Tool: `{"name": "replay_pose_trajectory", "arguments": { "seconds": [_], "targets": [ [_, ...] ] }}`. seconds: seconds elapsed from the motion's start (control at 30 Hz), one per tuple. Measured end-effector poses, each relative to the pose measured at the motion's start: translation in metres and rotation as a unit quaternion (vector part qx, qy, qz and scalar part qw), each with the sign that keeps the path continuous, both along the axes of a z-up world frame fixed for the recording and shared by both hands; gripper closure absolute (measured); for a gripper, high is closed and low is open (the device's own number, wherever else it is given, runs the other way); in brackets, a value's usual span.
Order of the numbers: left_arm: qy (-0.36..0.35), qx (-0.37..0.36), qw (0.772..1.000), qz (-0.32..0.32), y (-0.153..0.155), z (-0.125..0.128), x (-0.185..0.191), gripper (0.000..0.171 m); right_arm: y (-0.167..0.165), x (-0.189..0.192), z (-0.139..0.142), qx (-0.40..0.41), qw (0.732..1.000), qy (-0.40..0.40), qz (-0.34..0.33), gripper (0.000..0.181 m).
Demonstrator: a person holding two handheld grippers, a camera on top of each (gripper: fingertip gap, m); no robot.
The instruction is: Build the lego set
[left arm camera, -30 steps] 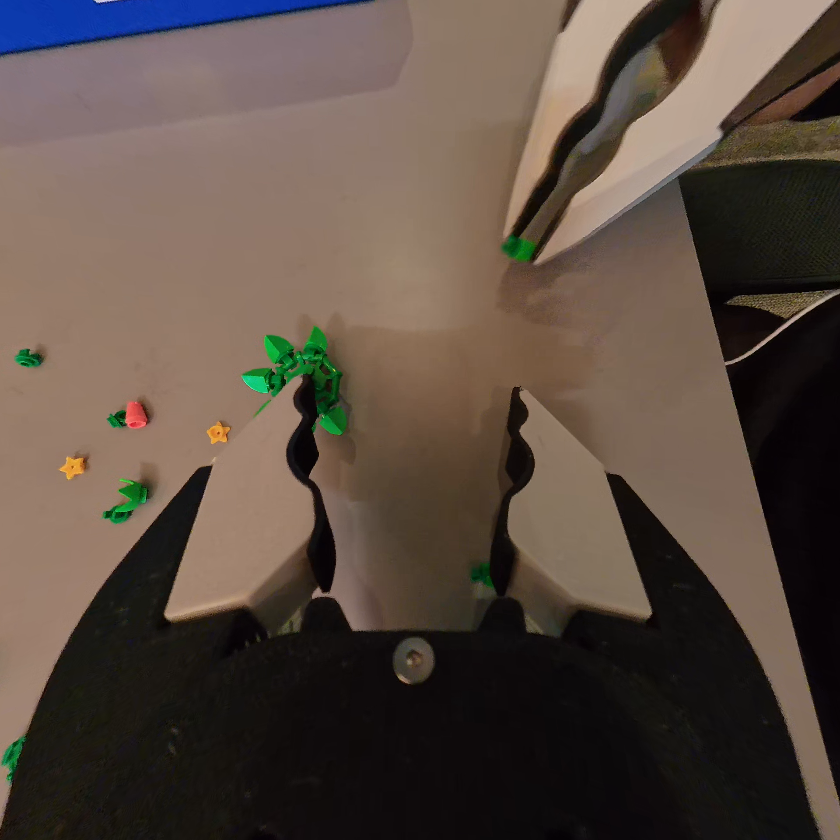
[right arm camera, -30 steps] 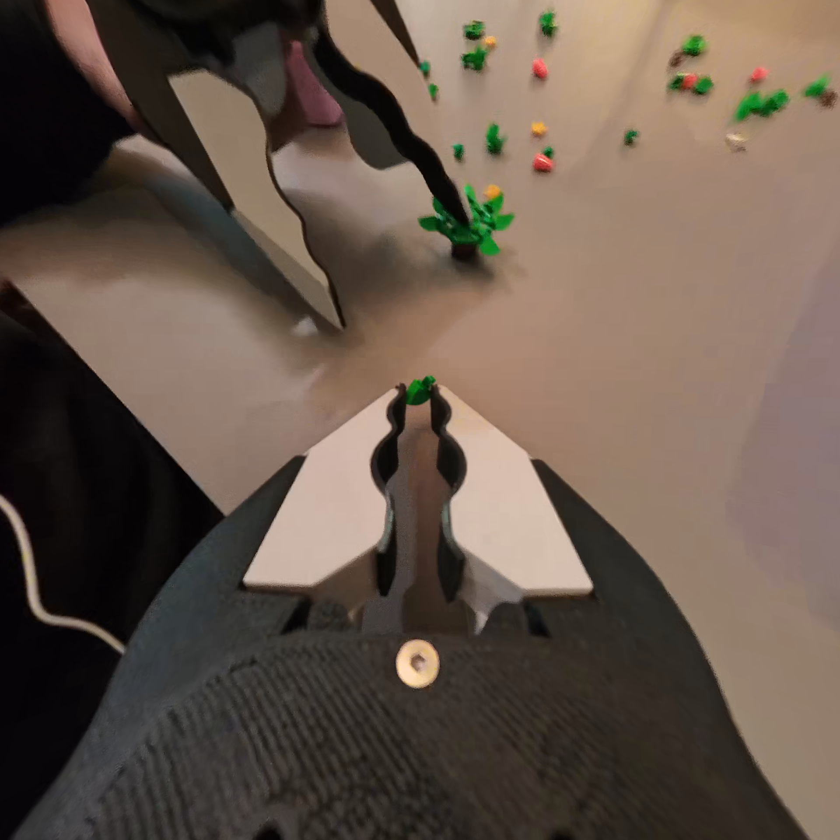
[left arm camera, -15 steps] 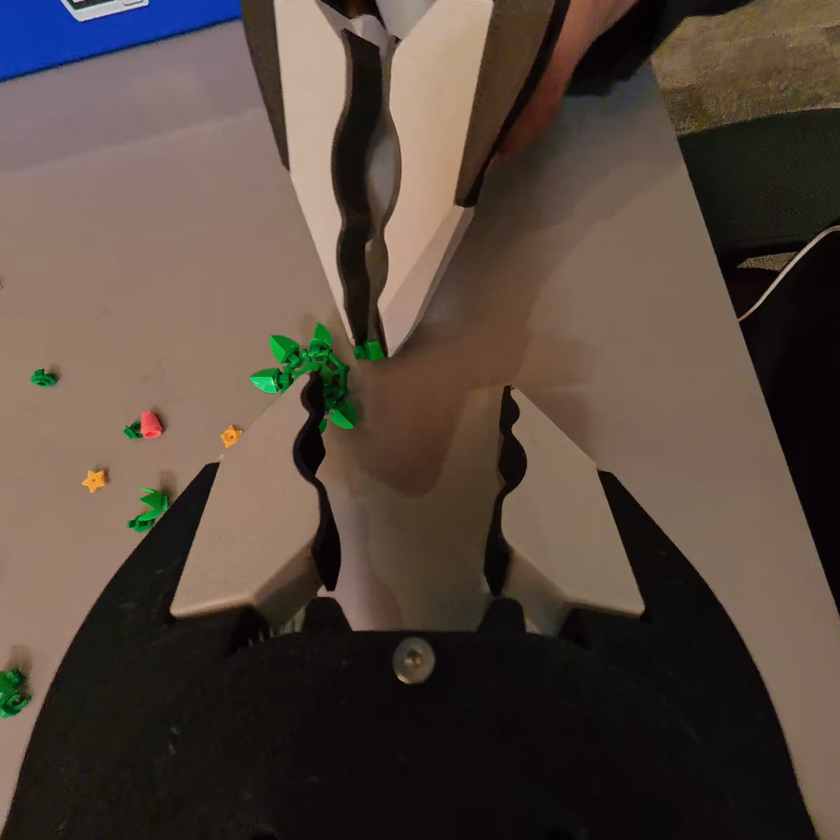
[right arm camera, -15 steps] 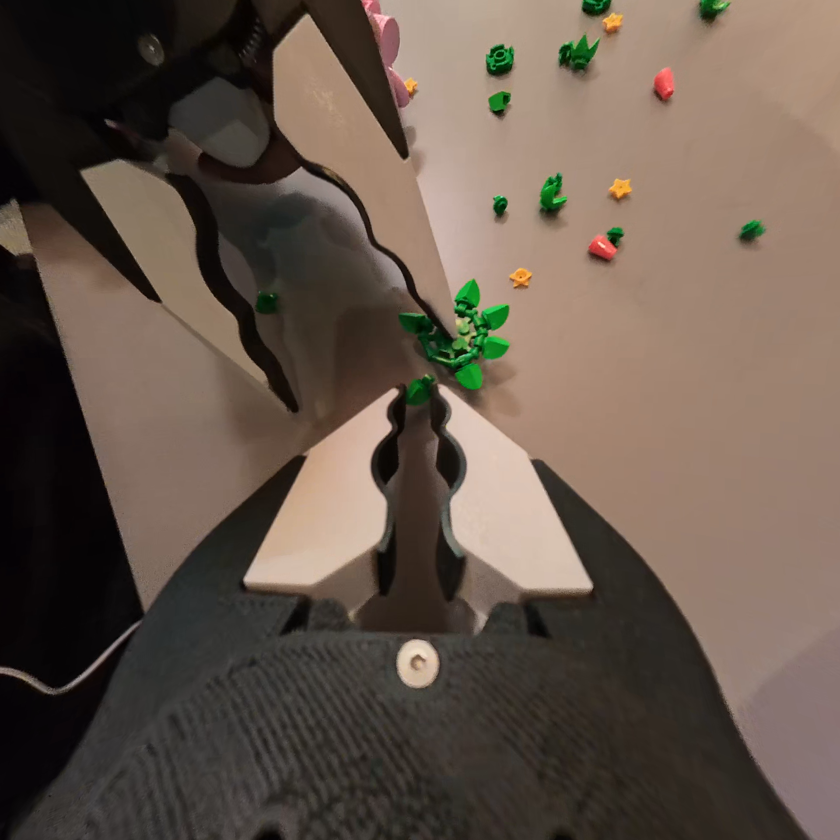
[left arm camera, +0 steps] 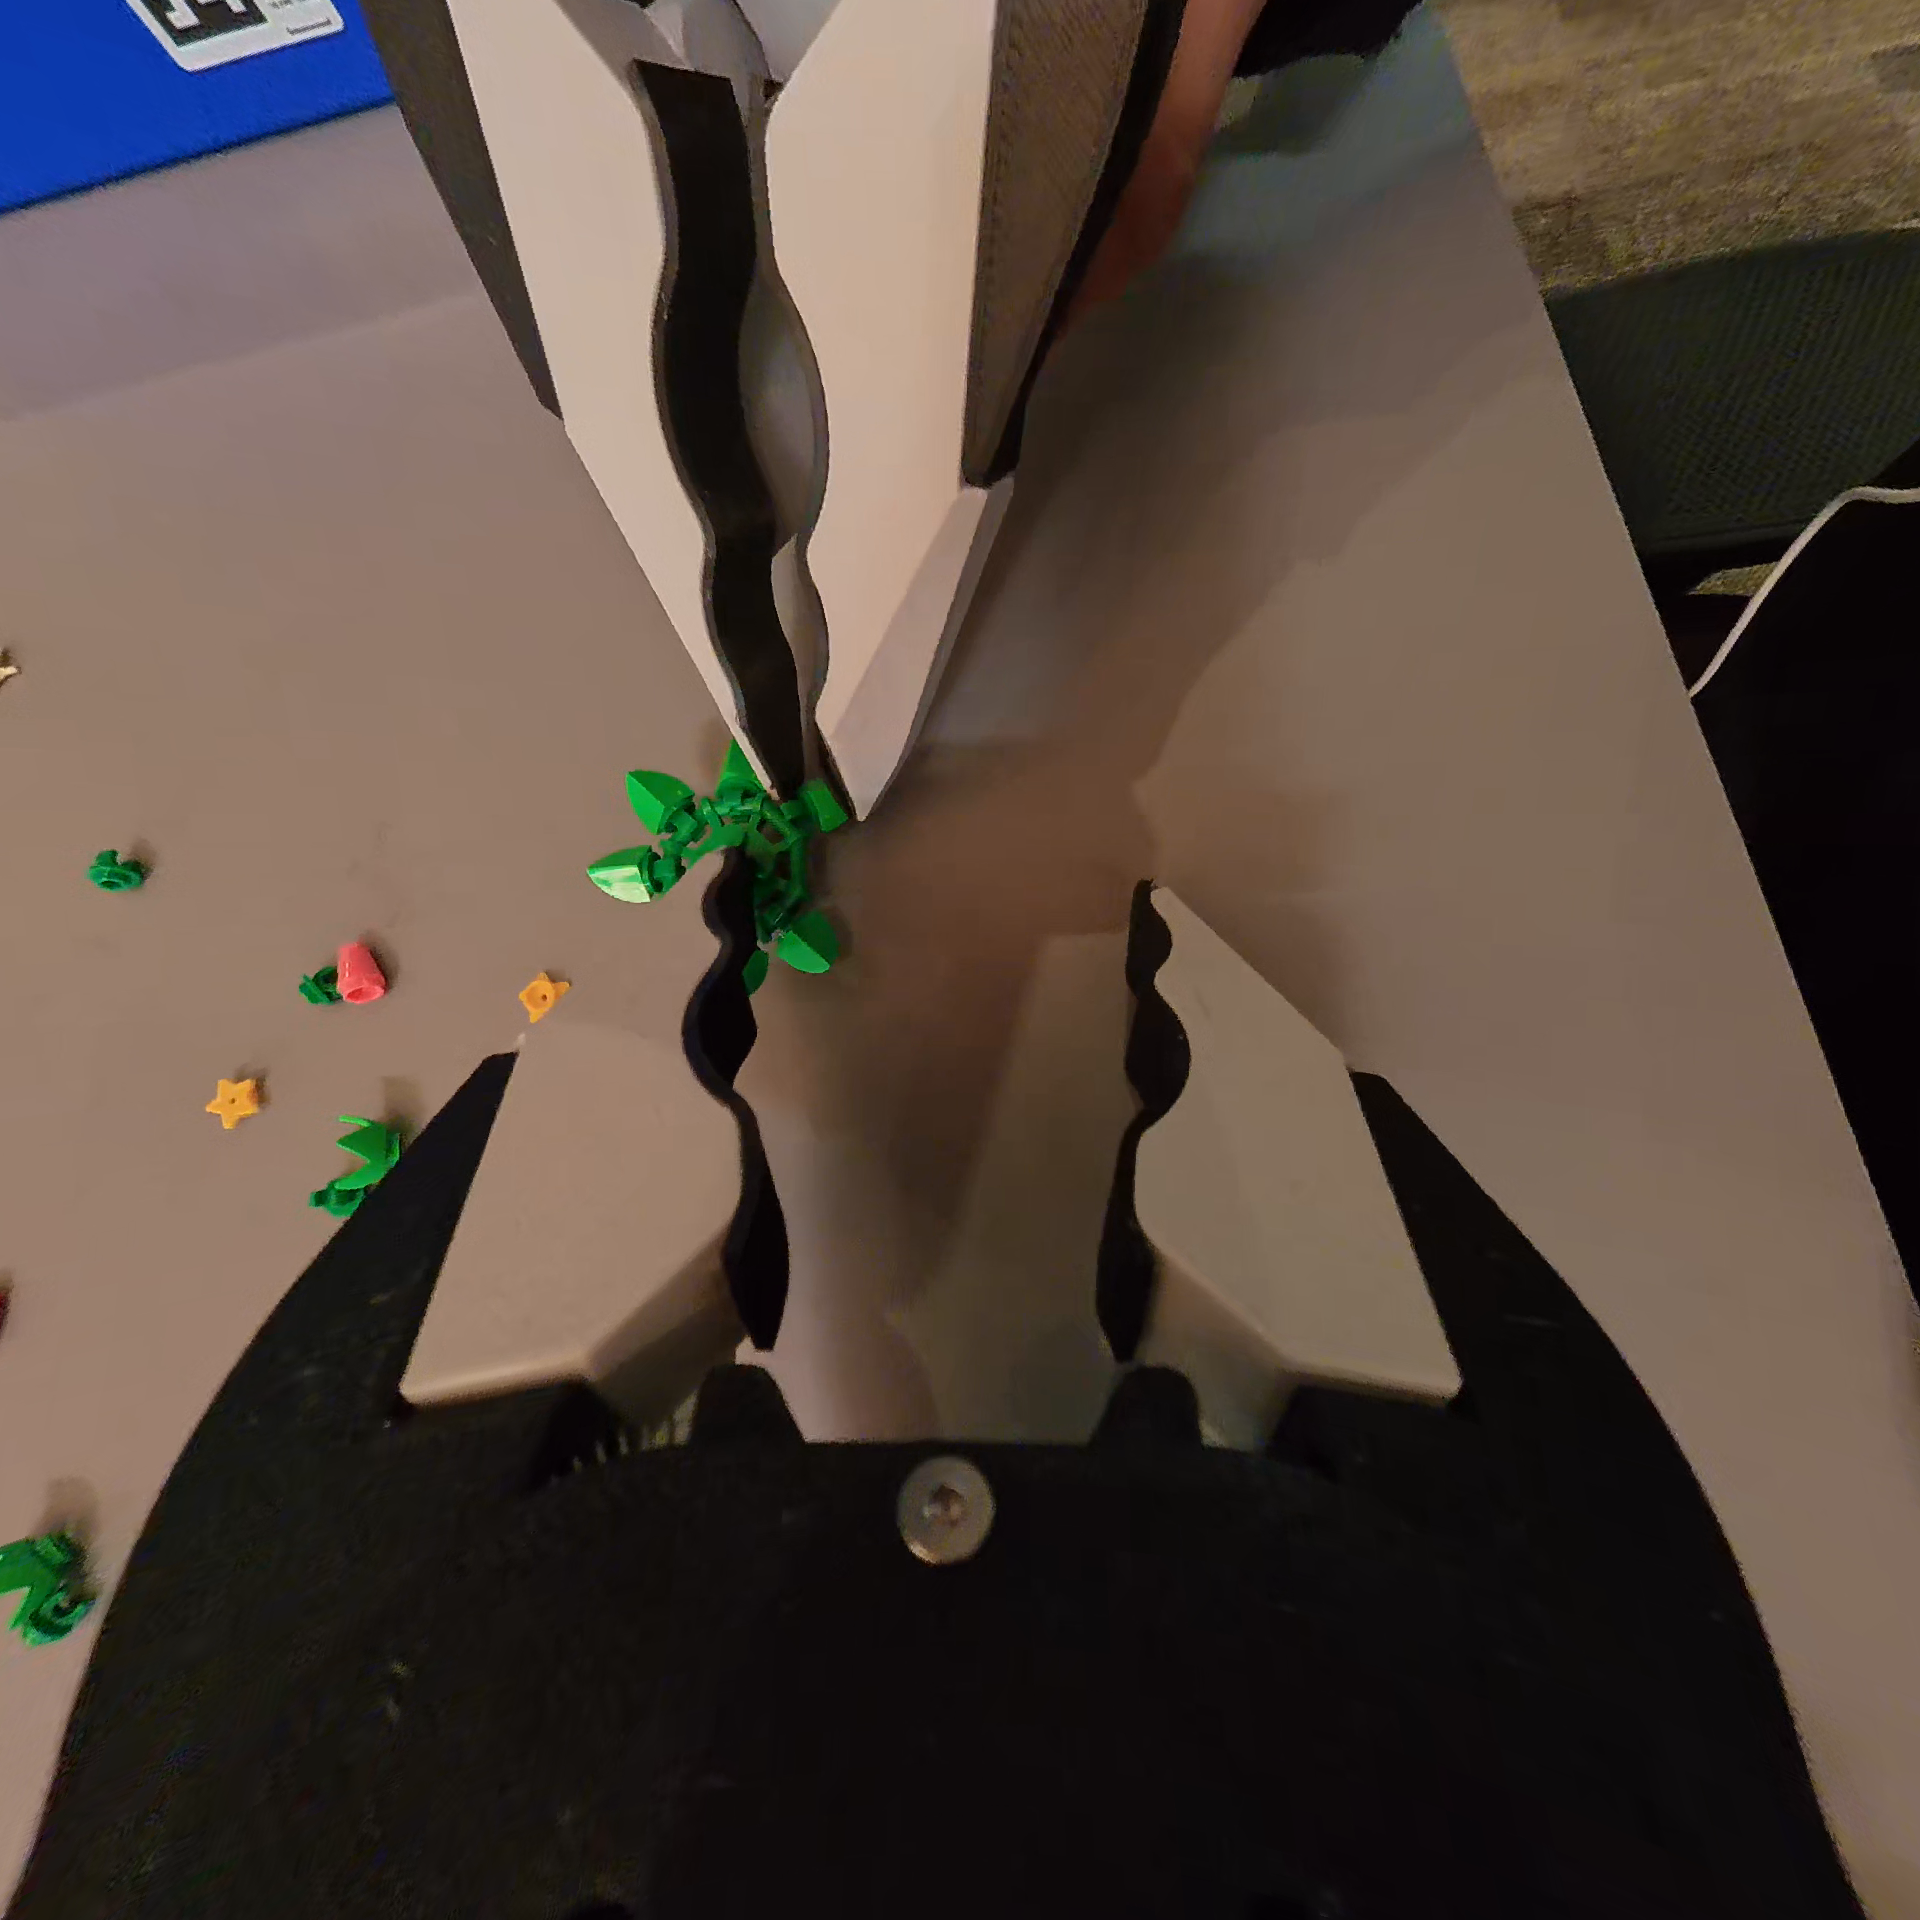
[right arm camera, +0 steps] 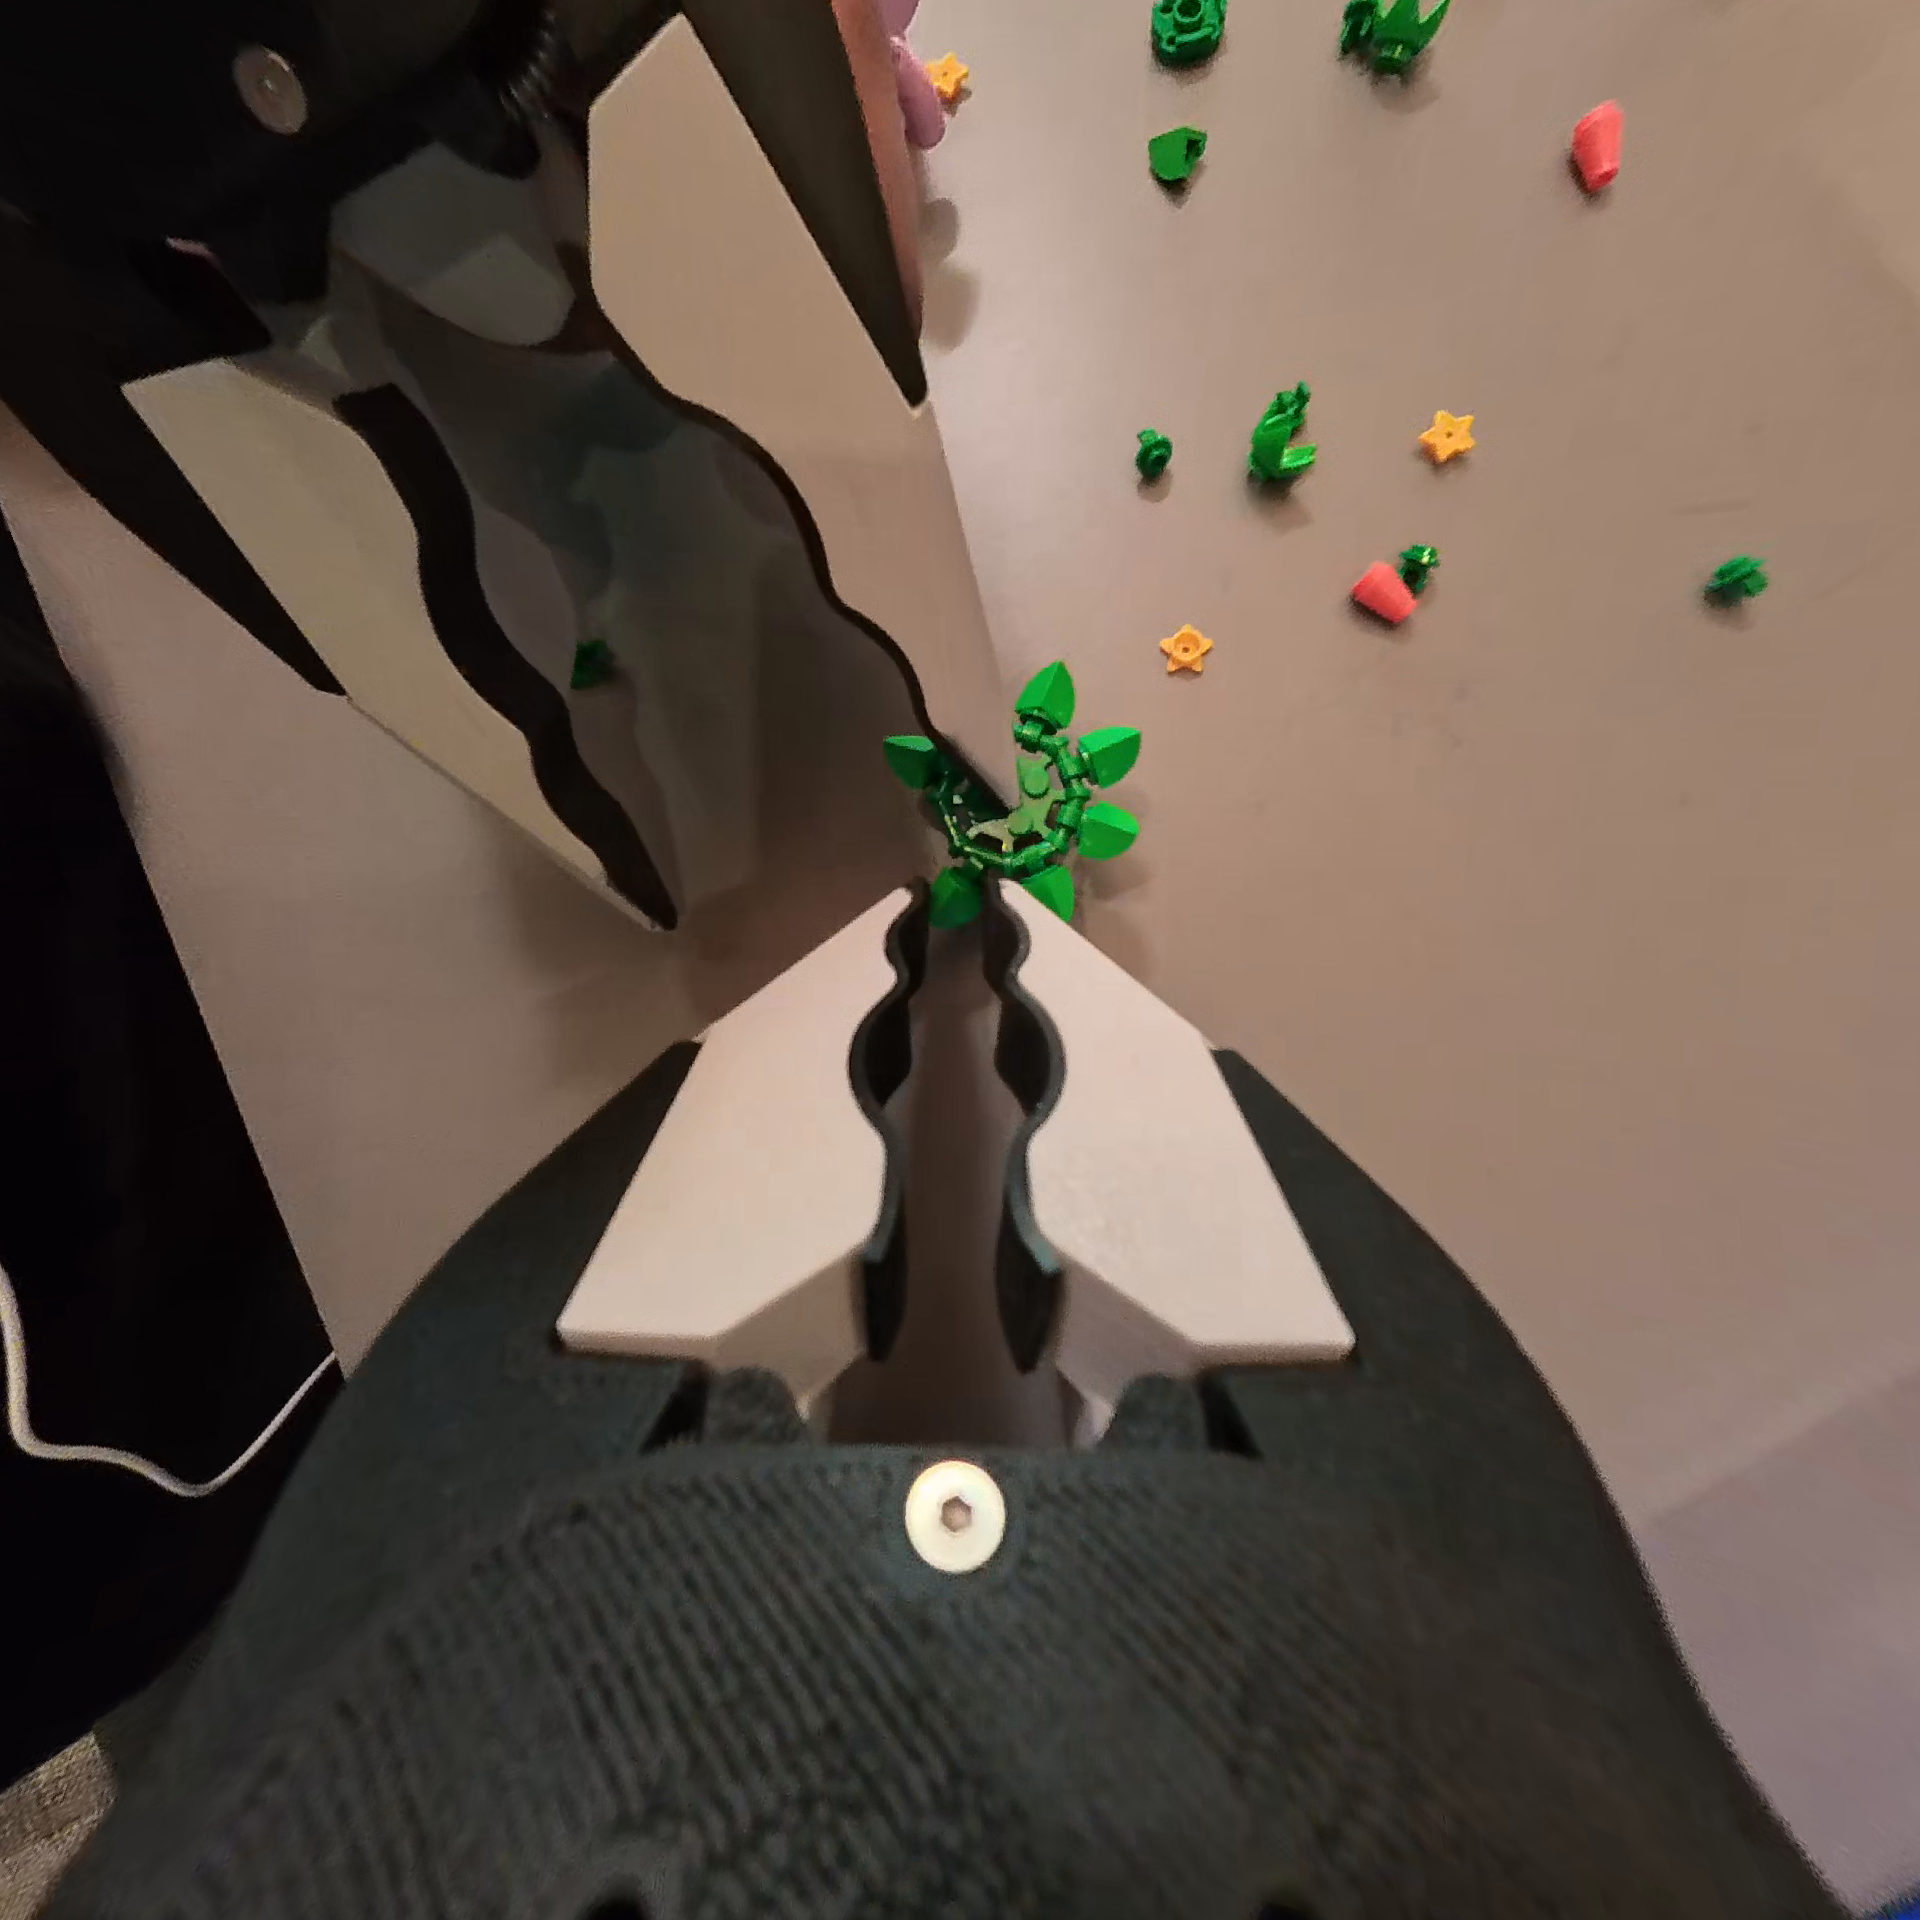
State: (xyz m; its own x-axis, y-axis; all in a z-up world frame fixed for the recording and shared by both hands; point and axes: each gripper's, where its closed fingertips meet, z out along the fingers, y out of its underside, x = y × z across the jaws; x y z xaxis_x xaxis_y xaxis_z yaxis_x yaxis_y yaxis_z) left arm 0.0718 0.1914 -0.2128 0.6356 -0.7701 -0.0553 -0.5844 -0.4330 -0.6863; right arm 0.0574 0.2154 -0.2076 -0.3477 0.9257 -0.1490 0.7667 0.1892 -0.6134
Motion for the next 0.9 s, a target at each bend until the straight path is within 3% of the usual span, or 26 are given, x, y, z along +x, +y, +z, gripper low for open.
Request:
{"name": "replay_pose_trajectory", "arguments": {
  "seconds": [0.4, 0.9],
  "targets": [
    [0.013, 0.008, 1.0, 0.019, 0.004, 0.0, -0.004, 0.114, 0.001, 0.0, 0.0, -0.015, 1.0, -0.006, -0.018, 0.174],
    [0.037, 0.034, 0.998, 0.033, 0.013, 0.0, -0.014, 0.139, 0.007, -0.003, 0.001, -0.104, 0.992, -0.061, -0.036, 0.177]
  ]
}}
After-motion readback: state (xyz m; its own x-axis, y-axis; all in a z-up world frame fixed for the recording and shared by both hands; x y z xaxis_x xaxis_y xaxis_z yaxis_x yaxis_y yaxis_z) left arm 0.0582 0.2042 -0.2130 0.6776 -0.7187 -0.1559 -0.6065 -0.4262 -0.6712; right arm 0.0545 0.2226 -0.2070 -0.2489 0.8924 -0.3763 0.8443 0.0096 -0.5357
